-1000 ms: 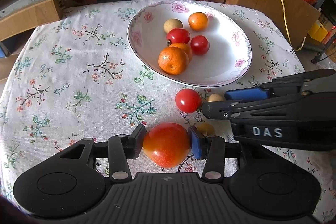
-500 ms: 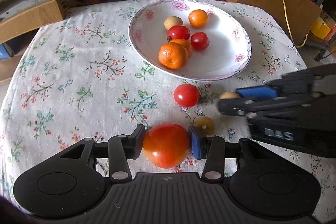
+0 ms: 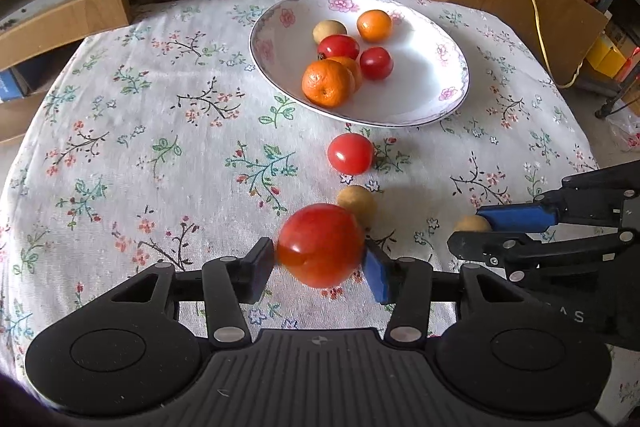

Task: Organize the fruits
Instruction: 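Grasp a brown kiwi with the right tool while the left tool holds the tomato, then carry the tomato and kiwi over the bowl and open both tools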

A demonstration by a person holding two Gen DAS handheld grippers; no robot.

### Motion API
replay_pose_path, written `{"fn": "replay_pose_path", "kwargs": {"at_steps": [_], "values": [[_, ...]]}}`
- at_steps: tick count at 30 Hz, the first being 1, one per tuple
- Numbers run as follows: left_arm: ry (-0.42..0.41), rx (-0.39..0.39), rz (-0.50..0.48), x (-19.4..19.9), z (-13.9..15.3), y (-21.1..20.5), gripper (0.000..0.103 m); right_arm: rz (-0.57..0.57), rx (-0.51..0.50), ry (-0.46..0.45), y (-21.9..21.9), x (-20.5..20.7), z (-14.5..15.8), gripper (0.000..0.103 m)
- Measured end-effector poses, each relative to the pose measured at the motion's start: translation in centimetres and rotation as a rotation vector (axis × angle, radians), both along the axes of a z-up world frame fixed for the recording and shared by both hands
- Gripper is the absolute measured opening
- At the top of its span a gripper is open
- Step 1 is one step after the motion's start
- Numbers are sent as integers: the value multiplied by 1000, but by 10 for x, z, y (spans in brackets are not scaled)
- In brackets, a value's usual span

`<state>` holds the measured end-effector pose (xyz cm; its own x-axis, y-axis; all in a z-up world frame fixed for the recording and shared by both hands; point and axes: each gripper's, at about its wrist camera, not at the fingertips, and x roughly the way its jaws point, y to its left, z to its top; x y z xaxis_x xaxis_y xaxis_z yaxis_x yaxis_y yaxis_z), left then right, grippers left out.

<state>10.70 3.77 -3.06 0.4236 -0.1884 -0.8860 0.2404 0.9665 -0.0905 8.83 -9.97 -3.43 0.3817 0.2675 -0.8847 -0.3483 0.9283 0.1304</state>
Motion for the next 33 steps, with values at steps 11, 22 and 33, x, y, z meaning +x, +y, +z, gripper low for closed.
{"fn": "replay_pose_path", "kwargs": {"at_steps": [11, 22, 33], "values": [[-2, -22, 8, 6, 2, -3, 62, -3, 39, 32, -9, 8, -2, 29], [-4, 14, 2, 4, -1, -5, 52, 16, -20, -9, -4, 2, 1, 26], [-24, -11, -15, 1, 12, -12, 52, 5, 12, -35, -6, 4, 12, 25]]}}
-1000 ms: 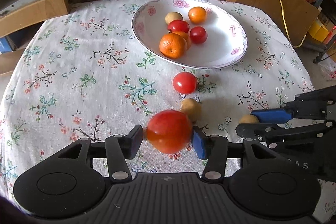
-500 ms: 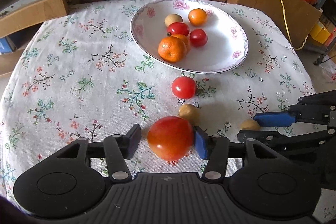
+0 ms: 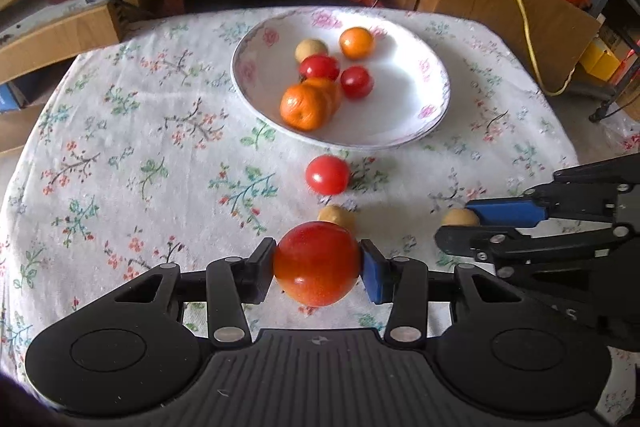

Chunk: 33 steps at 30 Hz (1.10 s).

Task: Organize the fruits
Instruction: 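Carry the tomato and kiwi over the bowl and open both tools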

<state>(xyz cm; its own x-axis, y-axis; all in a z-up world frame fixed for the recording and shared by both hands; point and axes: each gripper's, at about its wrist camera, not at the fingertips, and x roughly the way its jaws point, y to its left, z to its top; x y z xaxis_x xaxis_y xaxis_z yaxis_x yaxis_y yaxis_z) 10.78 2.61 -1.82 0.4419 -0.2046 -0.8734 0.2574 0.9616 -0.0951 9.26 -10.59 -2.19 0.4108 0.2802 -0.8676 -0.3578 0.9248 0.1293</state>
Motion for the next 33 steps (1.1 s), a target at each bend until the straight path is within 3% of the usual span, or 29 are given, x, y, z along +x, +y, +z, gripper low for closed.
{"fn": "replay_pose_path", "kwargs": {"at_steps": [14, 33], "values": [[-36, -24, 14, 9, 10, -8, 52, -43, 52, -28, -7, 13, 15, 26], [-67, -36, 42, 56, 18, -19, 51, -130, 90, -60, -24, 55, 23, 26]]}}
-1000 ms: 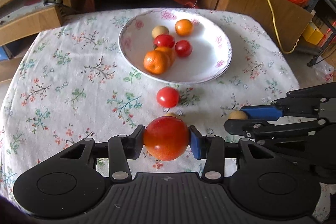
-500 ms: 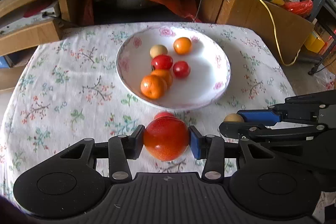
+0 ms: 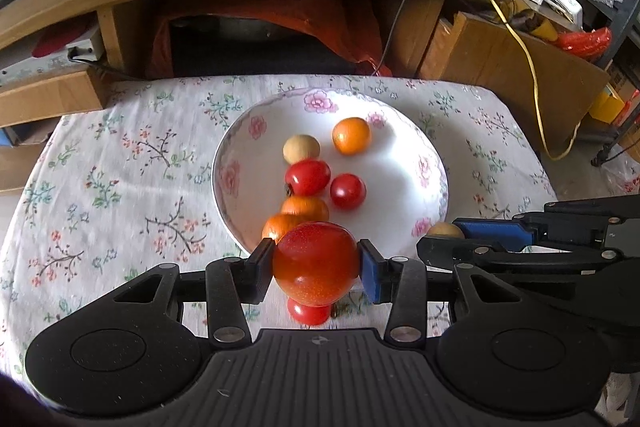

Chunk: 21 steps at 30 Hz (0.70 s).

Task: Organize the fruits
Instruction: 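Carry the tomato and kiwi over the bowl and open both tools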

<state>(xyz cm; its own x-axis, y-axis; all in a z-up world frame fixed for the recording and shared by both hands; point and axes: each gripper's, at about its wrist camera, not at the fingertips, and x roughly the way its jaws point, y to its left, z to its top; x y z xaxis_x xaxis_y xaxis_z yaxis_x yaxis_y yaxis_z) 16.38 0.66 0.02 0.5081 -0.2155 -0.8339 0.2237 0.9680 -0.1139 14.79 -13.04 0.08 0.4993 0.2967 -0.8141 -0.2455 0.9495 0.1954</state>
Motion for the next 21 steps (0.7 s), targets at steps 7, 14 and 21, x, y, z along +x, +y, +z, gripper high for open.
{"fn": "replay_pose_path", "kwargs": {"at_steps": [7, 14, 21], "values": [[-12, 9, 11, 12, 0, -2, 51, -11, 15, -2, -2, 16, -3, 26], [-22, 3, 23, 21, -1, -2, 51, -28, 29, -6, -4, 26, -5, 26], [-25, -4, 28, 32, -5, -5, 51, -62, 39, -7, -10, 36, -8, 26]]}}
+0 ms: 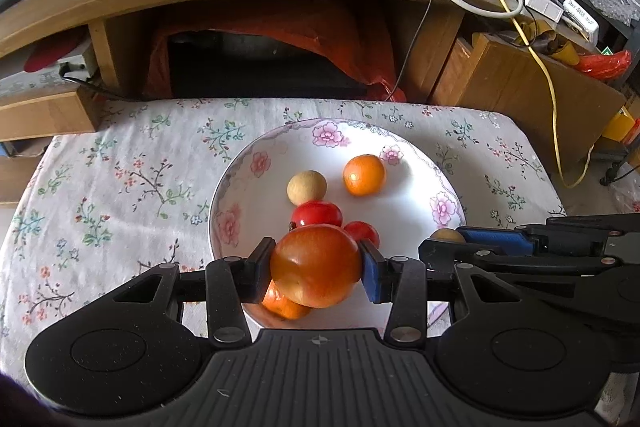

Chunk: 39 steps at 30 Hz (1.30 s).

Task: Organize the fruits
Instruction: 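Carry the tomato and kiwi over the bowl and open both tools, then move the right tool back and grasp another brown kiwi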

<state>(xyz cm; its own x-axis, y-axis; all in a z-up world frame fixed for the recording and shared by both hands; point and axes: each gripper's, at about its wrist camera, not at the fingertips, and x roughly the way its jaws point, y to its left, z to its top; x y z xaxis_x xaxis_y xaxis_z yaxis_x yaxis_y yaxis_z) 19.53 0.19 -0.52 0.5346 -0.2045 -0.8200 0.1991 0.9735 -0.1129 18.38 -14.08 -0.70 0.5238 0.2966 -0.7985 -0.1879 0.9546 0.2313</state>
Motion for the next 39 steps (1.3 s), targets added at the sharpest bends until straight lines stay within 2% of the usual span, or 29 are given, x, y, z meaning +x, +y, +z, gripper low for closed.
{"fn": "replay_pose_path", "kwargs": {"at_steps": [19, 39], "values": [[0, 0, 37, 9, -4, 2, 53, -49, 56, 23, -6, 15, -11, 27], [-11, 5, 51, 7, -1, 5, 56, -59, 58, 17, -6, 14, -9, 29]]}}
